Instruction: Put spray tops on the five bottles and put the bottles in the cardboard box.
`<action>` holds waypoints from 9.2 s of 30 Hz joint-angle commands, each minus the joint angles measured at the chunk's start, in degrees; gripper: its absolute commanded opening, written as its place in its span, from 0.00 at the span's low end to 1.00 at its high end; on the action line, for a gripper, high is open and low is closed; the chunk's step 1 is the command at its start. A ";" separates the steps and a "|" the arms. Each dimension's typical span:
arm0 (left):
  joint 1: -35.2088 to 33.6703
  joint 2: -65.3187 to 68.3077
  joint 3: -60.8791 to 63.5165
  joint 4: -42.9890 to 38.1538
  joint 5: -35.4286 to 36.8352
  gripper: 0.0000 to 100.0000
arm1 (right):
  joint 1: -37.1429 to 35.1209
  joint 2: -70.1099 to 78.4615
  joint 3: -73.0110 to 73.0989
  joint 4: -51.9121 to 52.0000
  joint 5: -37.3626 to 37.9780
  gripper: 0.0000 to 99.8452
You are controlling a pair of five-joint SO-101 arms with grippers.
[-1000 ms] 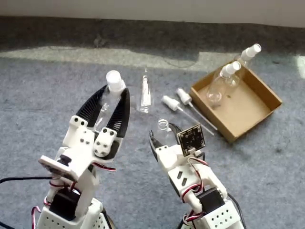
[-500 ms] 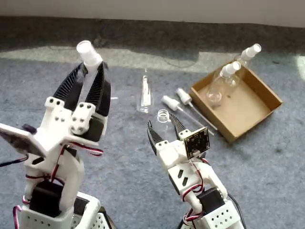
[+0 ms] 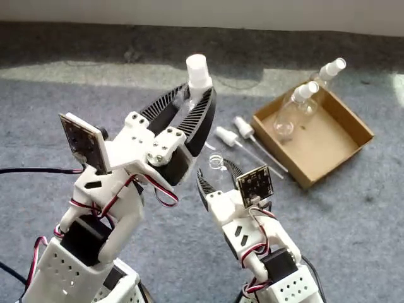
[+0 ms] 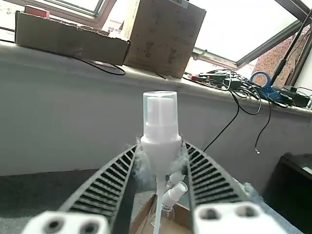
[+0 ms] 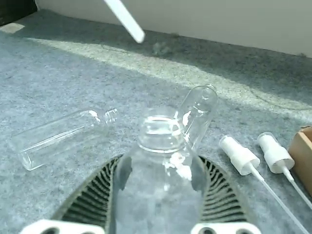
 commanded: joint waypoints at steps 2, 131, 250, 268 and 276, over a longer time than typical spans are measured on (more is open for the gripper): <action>1.10 0.22 -1.80 0.26 4.48 0.01 | -0.31 -0.40 10.15 0.13 -0.18 0.07; 5.05 -0.22 39.25 -28.40 -5.63 0.01 | 3.74 -0.40 10.15 -5.93 1.05 0.07; 3.82 -37.67 31.60 26.46 -10.55 0.21 | 17.01 -0.84 10.15 -6.20 0.35 0.07; 6.81 -37.67 46.99 22.15 -10.90 0.04 | 15.78 -0.92 10.15 -7.87 -1.32 0.07; 16.48 -37.67 51.47 17.76 -11.08 0.04 | 9.98 -0.92 10.15 -15.69 -1.41 0.07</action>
